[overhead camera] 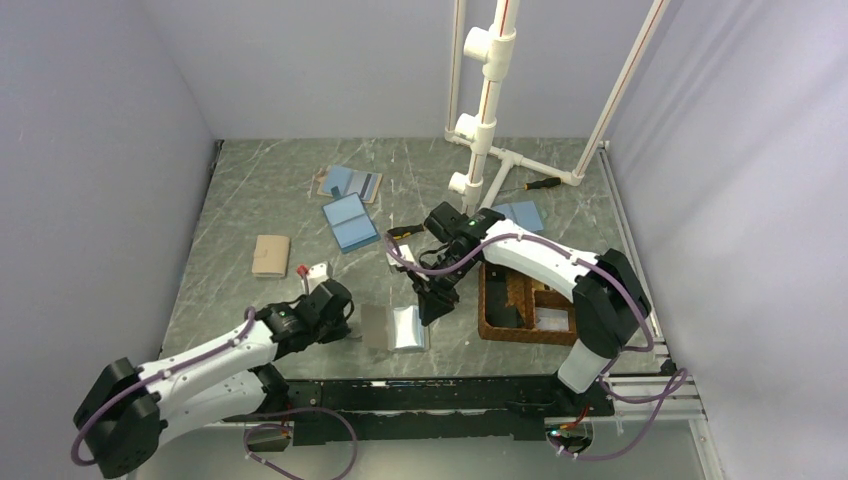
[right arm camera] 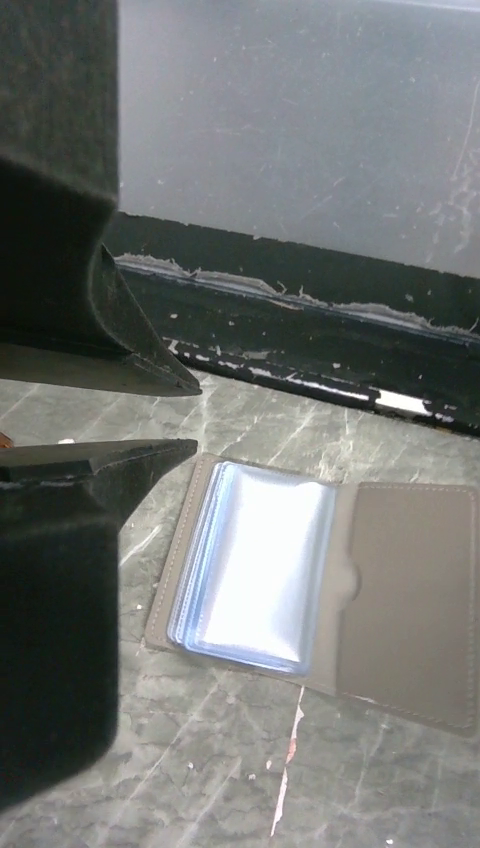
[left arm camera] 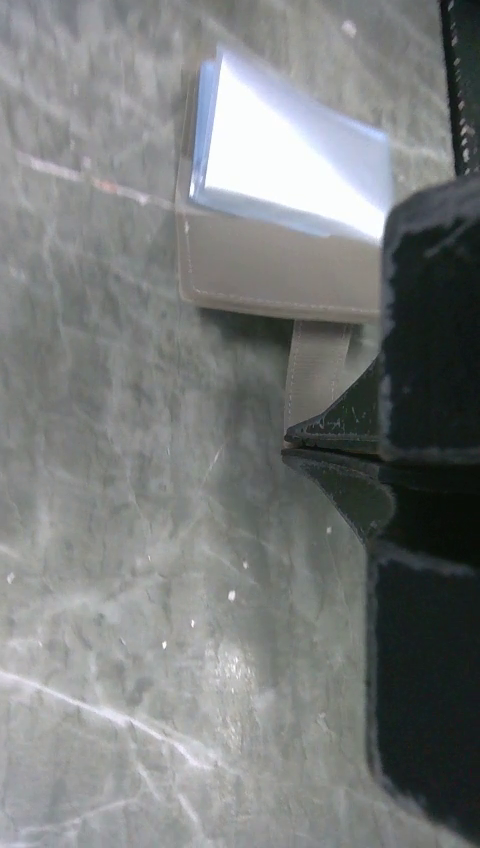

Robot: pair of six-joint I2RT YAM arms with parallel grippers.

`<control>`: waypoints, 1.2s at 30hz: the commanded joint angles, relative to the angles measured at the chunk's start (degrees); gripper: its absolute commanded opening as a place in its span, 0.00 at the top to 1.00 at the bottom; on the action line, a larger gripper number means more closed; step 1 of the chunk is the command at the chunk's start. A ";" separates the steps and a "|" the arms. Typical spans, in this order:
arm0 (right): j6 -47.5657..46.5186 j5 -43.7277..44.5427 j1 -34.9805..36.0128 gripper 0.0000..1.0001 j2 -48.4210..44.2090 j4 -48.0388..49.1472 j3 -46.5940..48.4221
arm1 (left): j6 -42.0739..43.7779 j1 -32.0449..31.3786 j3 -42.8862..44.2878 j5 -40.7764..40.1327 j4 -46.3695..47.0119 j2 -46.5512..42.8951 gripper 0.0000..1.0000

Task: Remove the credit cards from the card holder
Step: Open the card holder at the center of the board, then remove the credit card from the card holder.

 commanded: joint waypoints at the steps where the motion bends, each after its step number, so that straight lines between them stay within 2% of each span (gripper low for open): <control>1: 9.47 6.12 2.27 0.80 1.50 10.64 -1.99 | -2.05 0.94 3.22 -1.59 -4.53 5.65 1.00; 4: 20.25 11.67 4.25 0.86 3.33 19.44 -3.46 | -3.54 1.25 2.93 -1.27 -4.40 7.09 1.00; 7: 28.61 12.27 5.32 0.93 6.04 23.98 -3.24 | -4.47 1.38 2.99 -1.97 -5.16 5.42 0.98; 10: 36.49 11.72 5.53 1.00 7.87 28.53 -3.93 | -4.86 1.45 3.57 -3.30 -7.68 1.82 0.84; 16: 51.01 9.33 5.94 1.00 11.25 34.98 -4.59 | -4.38 1.48 4.52 -4.07 -12.06 -8.00 0.54; 19: 55.75 7.13 6.07 1.00 13.40 37.08 -4.18 | -3.12 1.48 5.79 -4.06 -14.63 -12.22 0.56; 22: 60.88 0.83 6.07 1.00 15.58 40.06 -3.88 | -1.05 1.48 7.37 -3.53 -16.29 -16.18 0.56; 26: 64.73 2.63 6.43 1.00 19.43 40.40 -0.90 | 3.38 1.48 8.85 -0.53 -15.78 -21.42 0.56; 29: 64.01 12.71 8.17 1.00 22.44 36.42 2.86 | 6.43 1.47 8.83 2.72 -14.13 -25.65 0.47; 32: 63.31 19.21 9.98 1.00 23.97 33.90 4.50 | 8.00 1.47 8.07 5.76 -12.24 -30.57 0.39; 36: 60.24 20.55 10.33 1.00 23.35 31.88 6.23 | 8.40 1.39 4.78 10.89 -8.21 -35.80 0.38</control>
